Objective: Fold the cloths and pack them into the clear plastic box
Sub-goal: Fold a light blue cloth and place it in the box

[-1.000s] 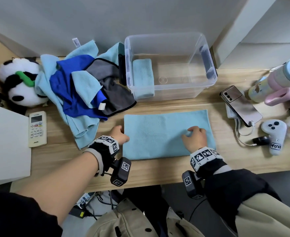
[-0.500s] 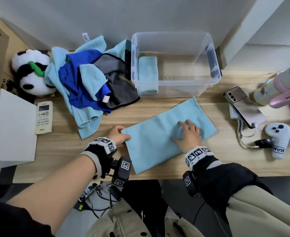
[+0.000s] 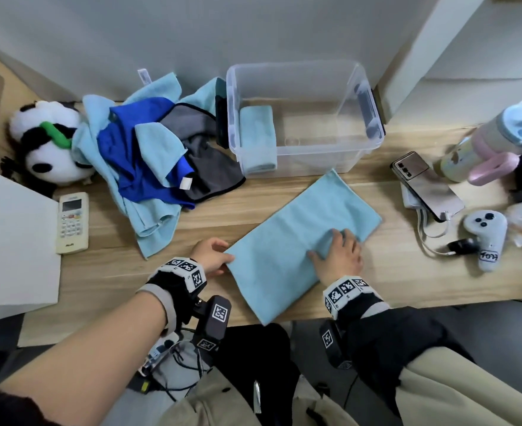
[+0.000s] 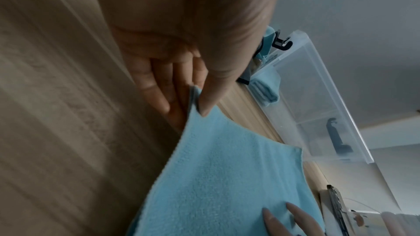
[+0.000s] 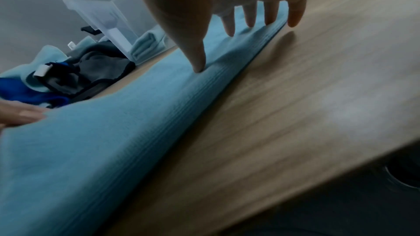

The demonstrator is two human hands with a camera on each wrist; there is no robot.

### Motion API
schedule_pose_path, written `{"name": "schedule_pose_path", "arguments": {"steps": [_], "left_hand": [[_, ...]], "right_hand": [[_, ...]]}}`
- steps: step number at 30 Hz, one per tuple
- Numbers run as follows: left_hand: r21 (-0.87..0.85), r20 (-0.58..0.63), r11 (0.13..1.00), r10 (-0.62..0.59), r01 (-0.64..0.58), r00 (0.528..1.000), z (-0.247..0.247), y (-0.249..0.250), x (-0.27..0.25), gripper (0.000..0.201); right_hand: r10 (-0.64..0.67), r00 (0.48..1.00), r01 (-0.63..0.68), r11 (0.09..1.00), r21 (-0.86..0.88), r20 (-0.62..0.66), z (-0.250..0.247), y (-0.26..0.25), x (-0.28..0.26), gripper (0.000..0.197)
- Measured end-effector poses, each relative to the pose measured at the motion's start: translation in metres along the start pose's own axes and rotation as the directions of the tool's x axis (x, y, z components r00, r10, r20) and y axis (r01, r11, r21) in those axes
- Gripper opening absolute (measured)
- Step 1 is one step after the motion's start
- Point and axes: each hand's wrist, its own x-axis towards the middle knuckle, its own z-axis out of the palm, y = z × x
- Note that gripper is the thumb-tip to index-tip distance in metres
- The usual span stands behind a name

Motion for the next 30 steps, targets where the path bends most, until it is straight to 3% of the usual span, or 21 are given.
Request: {"name": "schedule_pose_path", "arguments": {"steps": [3, 6, 9, 12, 16, 19, 22, 26, 28, 30], "left_hand": [[0.054, 0.174, 0.996, 0.055, -0.065, 0.983, -0.007, 0.004, -0.005, 0.050], [-0.005, 0.305, 0.994, 0.106, -0.110, 0.947, -0.011, 0.010, -0.015, 0.058], [-0.087, 0.327, 0.986, 0.164, -0.143, 0.931, -0.012, 0.018, -0.021, 0.049], [-0.121, 0.354, 0.984, 0.163, -0.128, 0.921, -0.006, 0.029, -0.025, 0.034], [-0.216, 0.380, 0.969, 0.194, -0.117, 0.904, 0.006, 0.044, -0.029, 0.030], [-0.269, 0.369, 0.956, 0.212, -0.115, 0.905, 0.018, 0.056, -0.030, 0.026], [-0.286, 0.390, 0.952, 0.221, -0.110, 0.894, 0.026, 0.065, -0.030, 0.027], [-0.315, 0.364, 0.944, 0.216, -0.099, 0.906, 0.026, 0.071, -0.027, 0.020], [-0.275, 0.349, 0.958, 0.179, -0.082, 0.920, 0.023, 0.071, -0.024, 0.018], [-0.128, 0.335, 0.984, 0.157, -0.120, 0.929, 0.022, 0.066, -0.020, 0.022]], "right_hand": [[-0.016, 1.000, 0.016, 1.000, 0.025, 0.024, 0.002, -0.002, 0.004, 0.073], [0.014, 0.999, -0.016, 0.998, 0.063, 0.036, -0.010, -0.004, 0.012, 0.063], [0.042, 0.999, -0.043, 0.968, 0.245, 0.009, -0.022, -0.010, 0.007, 0.039], [-0.098, 0.986, 0.016, 0.859, 0.511, 0.133, -0.023, -0.028, -0.016, 0.019], [-0.216, 0.924, -0.055, 0.741, 0.669, 0.315, -0.025, -0.052, -0.044, 0.040], [-0.245, 0.905, -0.043, 0.760, 0.648, 0.348, -0.025, -0.056, -0.050, 0.058], [-0.229, 0.900, 0.002, 0.853, 0.522, 0.372, -0.022, -0.052, -0.049, 0.076], [-0.089, 0.922, -0.043, 0.944, 0.328, 0.377, -0.026, -0.031, -0.046, 0.035], [-0.043, 0.928, -0.092, 0.936, 0.339, 0.369, -0.033, -0.017, -0.045, 0.023], [-0.027, 0.932, -0.117, 0.921, 0.371, 0.360, -0.034, -0.004, -0.044, 0.011]]}}
